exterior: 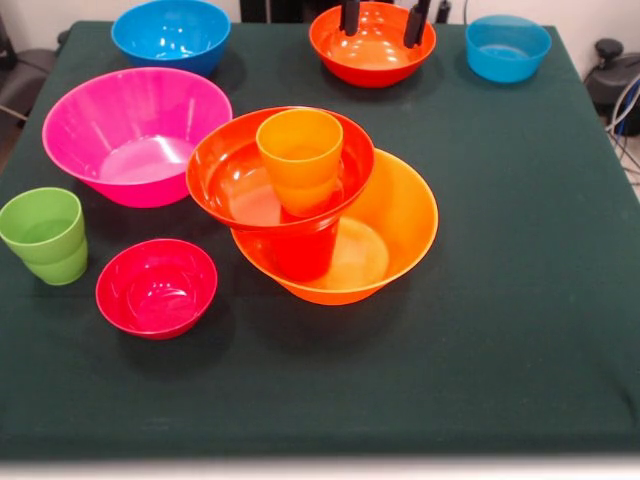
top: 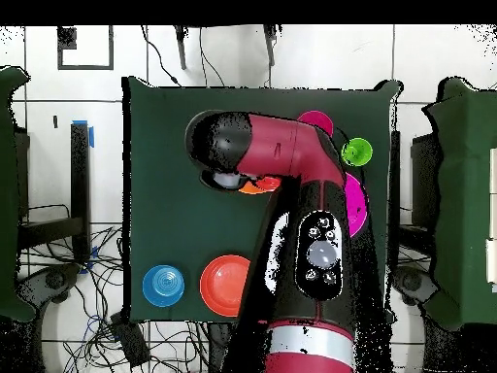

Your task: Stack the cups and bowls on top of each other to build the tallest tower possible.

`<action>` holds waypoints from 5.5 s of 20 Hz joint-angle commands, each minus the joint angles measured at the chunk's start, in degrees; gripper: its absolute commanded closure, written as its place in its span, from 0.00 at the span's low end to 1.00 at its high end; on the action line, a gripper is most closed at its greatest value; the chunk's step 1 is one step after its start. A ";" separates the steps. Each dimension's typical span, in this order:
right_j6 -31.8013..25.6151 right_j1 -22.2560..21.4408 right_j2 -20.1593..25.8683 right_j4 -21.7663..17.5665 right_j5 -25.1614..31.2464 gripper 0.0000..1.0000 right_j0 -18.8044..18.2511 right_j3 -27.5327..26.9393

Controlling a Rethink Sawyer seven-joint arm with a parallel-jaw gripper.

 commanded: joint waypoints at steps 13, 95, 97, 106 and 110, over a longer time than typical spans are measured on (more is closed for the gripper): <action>18.56 2.66 -1.18 4.49 -11.05 0.00 5.98 9.58; 39.72 6.15 -5.63 23.06 -33.68 0.00 26.25 31.94; 39.91 6.38 -5.23 23.59 -34.37 0.00 26.01 32.69; 40.42 7.95 -3.41 25.39 -37.22 0.00 25.48 34.30; 40.70 9.21 -3.45 26.05 -38.22 0.00 26.05 33.84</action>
